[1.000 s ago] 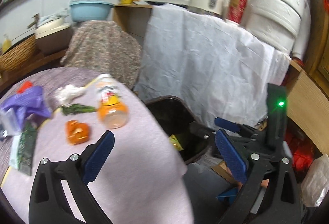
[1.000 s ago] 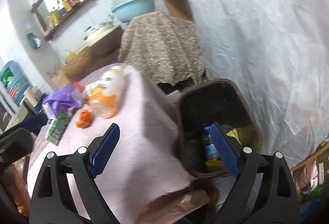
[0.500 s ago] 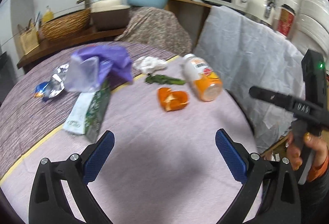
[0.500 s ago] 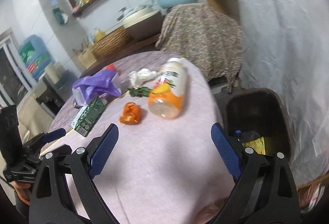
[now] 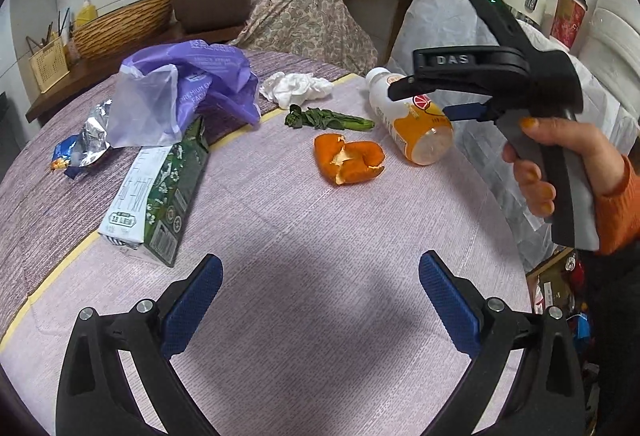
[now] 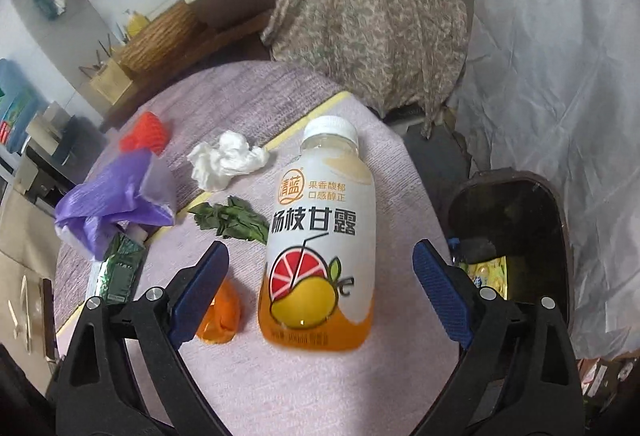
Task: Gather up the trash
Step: 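Grasp the juice bottle with the right tool while the left tool approaches the orange peel, then grasp the orange peel with the left tool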
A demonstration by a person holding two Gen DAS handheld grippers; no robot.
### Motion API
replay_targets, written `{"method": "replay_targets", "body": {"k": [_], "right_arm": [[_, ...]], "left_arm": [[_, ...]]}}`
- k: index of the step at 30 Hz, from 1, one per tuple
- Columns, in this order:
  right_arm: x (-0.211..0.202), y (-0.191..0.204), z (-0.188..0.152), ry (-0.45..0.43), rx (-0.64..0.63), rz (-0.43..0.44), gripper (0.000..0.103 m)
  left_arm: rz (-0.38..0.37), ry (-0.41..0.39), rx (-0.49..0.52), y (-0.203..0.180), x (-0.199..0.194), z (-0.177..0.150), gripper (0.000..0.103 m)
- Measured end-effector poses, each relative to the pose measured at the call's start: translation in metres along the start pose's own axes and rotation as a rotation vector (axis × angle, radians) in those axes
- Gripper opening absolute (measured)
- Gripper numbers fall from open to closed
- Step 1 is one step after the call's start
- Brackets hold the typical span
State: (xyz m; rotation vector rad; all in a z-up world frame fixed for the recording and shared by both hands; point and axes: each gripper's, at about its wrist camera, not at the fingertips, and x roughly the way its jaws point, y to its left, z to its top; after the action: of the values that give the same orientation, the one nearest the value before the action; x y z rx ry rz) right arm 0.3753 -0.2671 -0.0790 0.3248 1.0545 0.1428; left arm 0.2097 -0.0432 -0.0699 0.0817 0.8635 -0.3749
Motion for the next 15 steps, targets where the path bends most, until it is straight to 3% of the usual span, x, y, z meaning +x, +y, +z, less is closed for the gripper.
{"method": "replay_targets", "body": {"k": [2,5,8,15], "right_arm": [[0.009,0.003,0.003,0.028,-0.011,-0.013,0.092],[0.019,-0.001,0.005,0.071,0.002,-0.019,0.080],[0.025,-0.011,0.005,0.097,0.060,0.040,0.062],[0.016,-0.023,-0.007,0.068,0.073,0.121,0.062]], "left_arm": [[0.010,0.008,0.005,-0.001,0.004,0.002,0.097],[0.018,0.025,0.009,-0.003,0.012,0.007,0.097],[0.040,0.042,0.023,-0.005,0.022,0.013,0.097],[0.065,0.070,0.019,-0.012,0.049,0.034,0.097]]}}
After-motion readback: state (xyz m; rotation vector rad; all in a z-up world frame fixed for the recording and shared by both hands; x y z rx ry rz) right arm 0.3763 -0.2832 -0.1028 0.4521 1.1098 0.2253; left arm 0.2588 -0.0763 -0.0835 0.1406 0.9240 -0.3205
